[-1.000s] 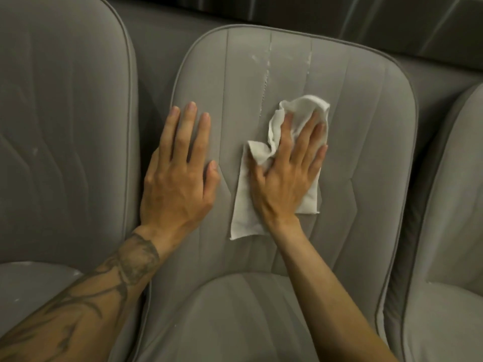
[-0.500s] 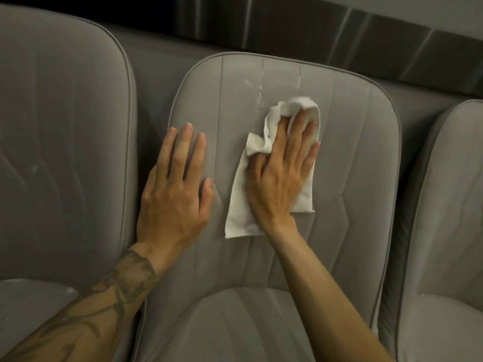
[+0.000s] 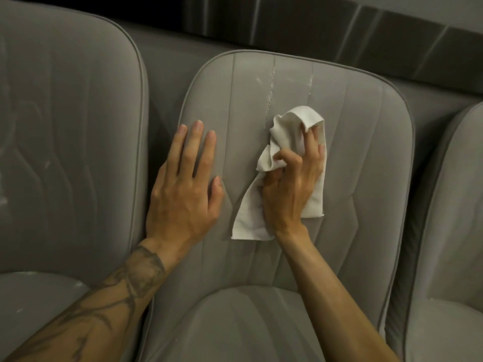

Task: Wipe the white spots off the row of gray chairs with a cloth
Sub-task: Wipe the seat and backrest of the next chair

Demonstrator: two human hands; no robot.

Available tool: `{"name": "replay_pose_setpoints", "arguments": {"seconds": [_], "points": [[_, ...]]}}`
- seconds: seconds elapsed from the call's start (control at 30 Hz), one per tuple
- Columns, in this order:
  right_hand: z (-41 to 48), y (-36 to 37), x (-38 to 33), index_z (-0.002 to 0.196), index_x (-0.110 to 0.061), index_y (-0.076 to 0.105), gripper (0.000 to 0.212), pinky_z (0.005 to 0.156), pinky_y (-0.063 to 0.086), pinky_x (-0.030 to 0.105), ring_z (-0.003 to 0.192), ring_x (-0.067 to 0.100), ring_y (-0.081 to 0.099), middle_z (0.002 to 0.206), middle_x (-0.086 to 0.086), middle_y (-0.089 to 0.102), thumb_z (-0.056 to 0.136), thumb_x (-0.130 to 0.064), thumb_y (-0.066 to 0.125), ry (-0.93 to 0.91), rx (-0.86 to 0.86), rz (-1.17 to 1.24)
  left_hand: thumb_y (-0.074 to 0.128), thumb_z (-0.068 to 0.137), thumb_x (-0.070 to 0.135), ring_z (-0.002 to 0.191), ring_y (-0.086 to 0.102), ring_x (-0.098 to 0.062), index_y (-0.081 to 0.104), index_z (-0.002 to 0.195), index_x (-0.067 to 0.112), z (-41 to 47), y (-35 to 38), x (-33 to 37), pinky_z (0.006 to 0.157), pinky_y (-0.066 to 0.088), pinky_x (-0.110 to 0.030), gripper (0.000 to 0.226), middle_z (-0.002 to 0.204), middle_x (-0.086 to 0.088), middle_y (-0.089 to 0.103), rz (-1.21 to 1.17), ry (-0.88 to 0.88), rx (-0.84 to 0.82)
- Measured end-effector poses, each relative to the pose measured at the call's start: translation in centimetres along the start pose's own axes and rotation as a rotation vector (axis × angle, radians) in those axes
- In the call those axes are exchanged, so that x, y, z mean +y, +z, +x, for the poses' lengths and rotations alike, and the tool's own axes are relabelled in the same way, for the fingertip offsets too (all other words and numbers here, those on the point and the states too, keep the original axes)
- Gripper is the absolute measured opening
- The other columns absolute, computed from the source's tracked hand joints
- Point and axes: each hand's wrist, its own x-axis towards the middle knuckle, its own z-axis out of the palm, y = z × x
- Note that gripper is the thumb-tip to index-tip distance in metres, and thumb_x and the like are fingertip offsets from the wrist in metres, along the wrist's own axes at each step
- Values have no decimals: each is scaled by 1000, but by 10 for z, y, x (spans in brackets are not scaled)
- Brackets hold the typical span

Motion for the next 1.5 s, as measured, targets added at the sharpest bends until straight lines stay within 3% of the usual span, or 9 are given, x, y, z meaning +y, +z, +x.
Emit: {"name": "replay_pose_setpoints", "arguments": {"seconds": [0.17, 0.37, 0.57, 0.67, 0.77, 0.9, 1.17, 1.33, 1.5], "points": [[-3, -3, 2, 91, -15, 41, 26, 115, 34, 65, 154, 34, 31, 153, 19, 46, 81, 7, 51, 20, 5, 101, 46, 101, 29, 163, 9, -26, 22, 166, 13, 0, 0, 0, 117, 39, -43, 71, 174, -9, 15, 4, -4, 0], [-2, -2, 8, 88, -13, 46, 31, 112, 41, 60, 150, 39, 38, 153, 25, 42, 86, 14, 61, 85, 41, 185, 48, 101, 29, 163, 9, -27, 22, 166, 12, 0, 0, 0, 119, 37, -42, 72, 174, -9, 16, 11, 1, -3], [6, 1, 9, 130, -26, 58, 28, 128, 21, 53, 157, 32, 26, 163, 19, 36, 103, -23, 62, 7, -54, -76, 47, 101, 29, 162, 10, -27, 23, 166, 11, 0, -1, 1, 119, 38, -44, 71, 174, -10, 17, 5, -2, -1], [6, 4, 11, 158, -29, 39, 56, 129, 14, 53, 161, 30, 16, 171, 15, 22, 106, -44, 51, -2, -135, -266, 47, 101, 30, 162, 10, -27, 23, 166, 12, 0, 0, 1, 121, 37, -44, 71, 174, -10, 17, 5, 2, 2], [-32, -2, 5, 165, -28, 25, 67, 129, 12, 55, 162, 32, 9, 173, 14, 13, 105, -53, 42, 54, -229, -355, 46, 102, 30, 162, 10, -27, 23, 166, 12, 0, 2, -1, 122, 34, -42, 71, 174, -10, 17, 12, 11, 12], [-27, -10, 8, 166, -29, 14, 68, 130, 12, 54, 162, 32, 8, 174, 14, 12, 107, -54, 37, 18, -288, -461, 46, 102, 30, 162, 10, -27, 23, 166, 12, -1, 2, -1, 121, 34, -42, 71, 174, -10, 17, 17, 8, 19], [79, 7, 20, 165, -24, 21, 60, 130, 15, 51, 161, 28, 16, 172, 10, 21, 112, -50, 24, -9, -115, -544, 49, 101, 28, 162, 11, -26, 23, 166, 12, -1, 1, -2, 120, 36, -41, 72, 174, -9, 19, 11, 6, 18], [35, -18, 8, 166, -20, 18, 63, 131, 12, 51, 162, 28, 9, 174, 12, 14, 111, -48, 29, -9, -292, -534, 49, 101, 28, 162, 11, -27, 24, 165, 12, -1, -1, 0, 120, 35, -42, 71, 174, -10, 19, 10, -6, 7], [121, 19, 1, 165, -22, 26, 61, 130, 15, 49, 161, 27, 17, 171, 10, 23, 110, -51, 25, -74, -221, -530, 48, 100, 27, 162, 12, -27, 25, 165, 11, 1, -2, -1, 122, 34, -43, 70, 174, -9, 18, -5, -7, 3]]}}
